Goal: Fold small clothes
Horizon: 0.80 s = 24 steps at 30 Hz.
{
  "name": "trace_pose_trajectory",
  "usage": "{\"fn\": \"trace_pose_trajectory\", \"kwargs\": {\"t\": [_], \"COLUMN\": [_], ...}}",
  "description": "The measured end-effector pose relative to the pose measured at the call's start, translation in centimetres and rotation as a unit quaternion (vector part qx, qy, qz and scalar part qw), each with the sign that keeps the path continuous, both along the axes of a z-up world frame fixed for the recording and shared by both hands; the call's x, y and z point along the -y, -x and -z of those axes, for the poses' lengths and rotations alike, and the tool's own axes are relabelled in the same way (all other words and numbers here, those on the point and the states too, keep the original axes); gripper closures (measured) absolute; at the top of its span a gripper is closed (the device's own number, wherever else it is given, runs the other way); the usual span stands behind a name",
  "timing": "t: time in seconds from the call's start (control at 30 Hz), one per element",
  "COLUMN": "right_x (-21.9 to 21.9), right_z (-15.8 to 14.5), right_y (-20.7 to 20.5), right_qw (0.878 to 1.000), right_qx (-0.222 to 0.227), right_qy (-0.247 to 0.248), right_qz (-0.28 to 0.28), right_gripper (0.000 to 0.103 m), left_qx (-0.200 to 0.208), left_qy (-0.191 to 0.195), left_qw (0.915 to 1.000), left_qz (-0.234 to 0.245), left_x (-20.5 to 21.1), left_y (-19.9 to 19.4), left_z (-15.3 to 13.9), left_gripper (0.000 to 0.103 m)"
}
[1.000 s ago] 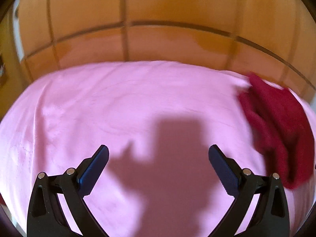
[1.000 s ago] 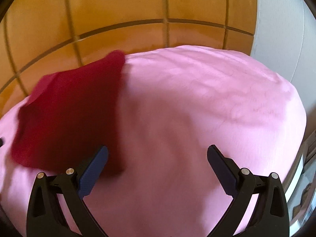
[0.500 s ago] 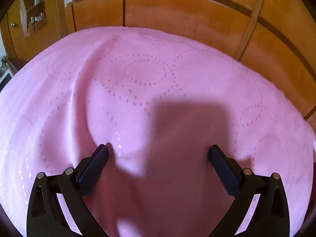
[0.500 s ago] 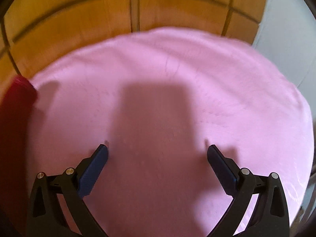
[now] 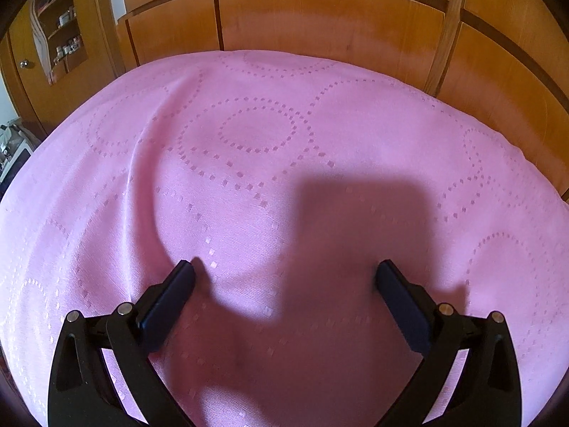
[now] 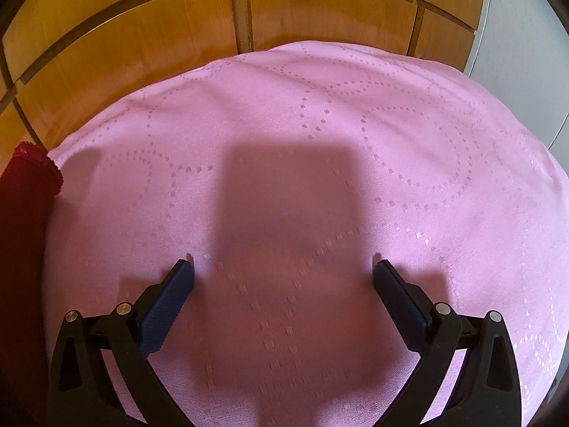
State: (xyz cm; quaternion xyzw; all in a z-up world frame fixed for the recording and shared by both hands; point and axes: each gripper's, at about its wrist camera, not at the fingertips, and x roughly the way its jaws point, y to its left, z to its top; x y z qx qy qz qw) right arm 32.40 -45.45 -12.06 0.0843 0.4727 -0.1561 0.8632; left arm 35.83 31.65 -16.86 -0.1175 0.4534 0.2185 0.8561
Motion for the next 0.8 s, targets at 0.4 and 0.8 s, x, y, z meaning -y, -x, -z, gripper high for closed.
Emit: {"fn": "trace_pose_trajectory", "kwargs": {"t": [0.4,0.8], "right_x": [0.18,0.18], "right_z": [0.07,0.05], "right_y": [-0.10,-0.05], "right_qw": [1.000,1.000], "right_qx": [0.000,0.000], "right_qy": [0.000,0.000], "right_qz": [0.000,0.000], "right_gripper": [0.003,0.003], "left_qx": [0.001,0.001], "left_qy": [0.002,0.002], "left_qw": [1.0000,1.0000], "left_qz": [0.000,0.000], "left_x": [0.25,0.25], "left_y": [-0.01,0.10], "left_z": [-0.24,-0.23], "left_gripper": [0.002,0.002]}}
